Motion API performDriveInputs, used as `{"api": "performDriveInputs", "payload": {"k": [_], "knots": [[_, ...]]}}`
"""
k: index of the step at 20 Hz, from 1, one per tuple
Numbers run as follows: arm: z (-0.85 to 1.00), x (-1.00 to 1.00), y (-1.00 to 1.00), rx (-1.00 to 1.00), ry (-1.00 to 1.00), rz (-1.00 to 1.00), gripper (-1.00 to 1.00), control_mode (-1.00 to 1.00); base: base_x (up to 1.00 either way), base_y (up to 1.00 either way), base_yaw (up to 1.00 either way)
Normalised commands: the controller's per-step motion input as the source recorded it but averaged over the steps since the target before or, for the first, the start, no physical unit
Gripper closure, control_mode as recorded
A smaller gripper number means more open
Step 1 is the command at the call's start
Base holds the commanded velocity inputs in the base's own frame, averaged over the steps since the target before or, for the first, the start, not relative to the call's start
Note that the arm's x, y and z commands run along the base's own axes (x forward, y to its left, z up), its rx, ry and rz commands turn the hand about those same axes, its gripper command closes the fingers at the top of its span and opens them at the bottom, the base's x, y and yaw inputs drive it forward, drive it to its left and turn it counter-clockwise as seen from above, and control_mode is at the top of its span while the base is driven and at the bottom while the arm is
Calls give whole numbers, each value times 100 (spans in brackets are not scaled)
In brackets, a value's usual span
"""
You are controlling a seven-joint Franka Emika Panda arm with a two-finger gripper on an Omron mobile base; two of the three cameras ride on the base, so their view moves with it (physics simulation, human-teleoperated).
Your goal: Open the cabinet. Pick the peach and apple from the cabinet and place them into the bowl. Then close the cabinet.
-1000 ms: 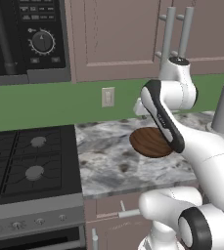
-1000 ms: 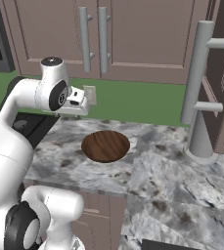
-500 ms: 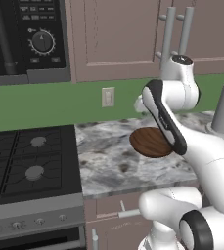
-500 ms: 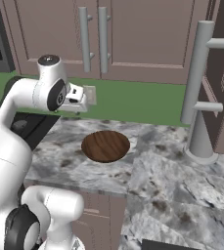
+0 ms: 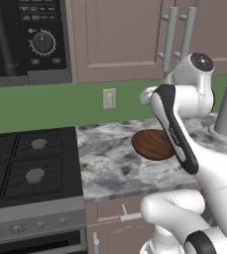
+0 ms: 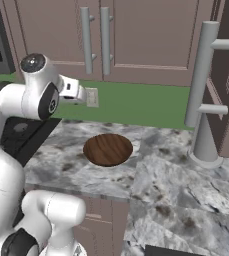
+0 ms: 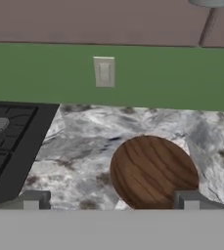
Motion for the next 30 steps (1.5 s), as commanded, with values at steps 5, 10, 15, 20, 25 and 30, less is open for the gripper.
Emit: {"api": "performDriveInputs", "payload": {"k": [5, 10, 15, 20, 25, 30], "knots": [[31, -28, 0, 0, -33, 0, -100, -100, 0, 0, 0], [37, -37, -1, 0, -39, 0, -100, -100, 0, 0, 0], [49, -39, -3, 0, -42, 0, -100, -100, 0, 0, 0], [58, -25, -2, 0, -34, 0, -100, -100, 0, 0, 0], [58, -17, -2, 0, -28, -1, -100, -100, 0, 0, 0], [24, -1, 0, 0, -11, 0, -100, -100, 0, 0, 0]]}}
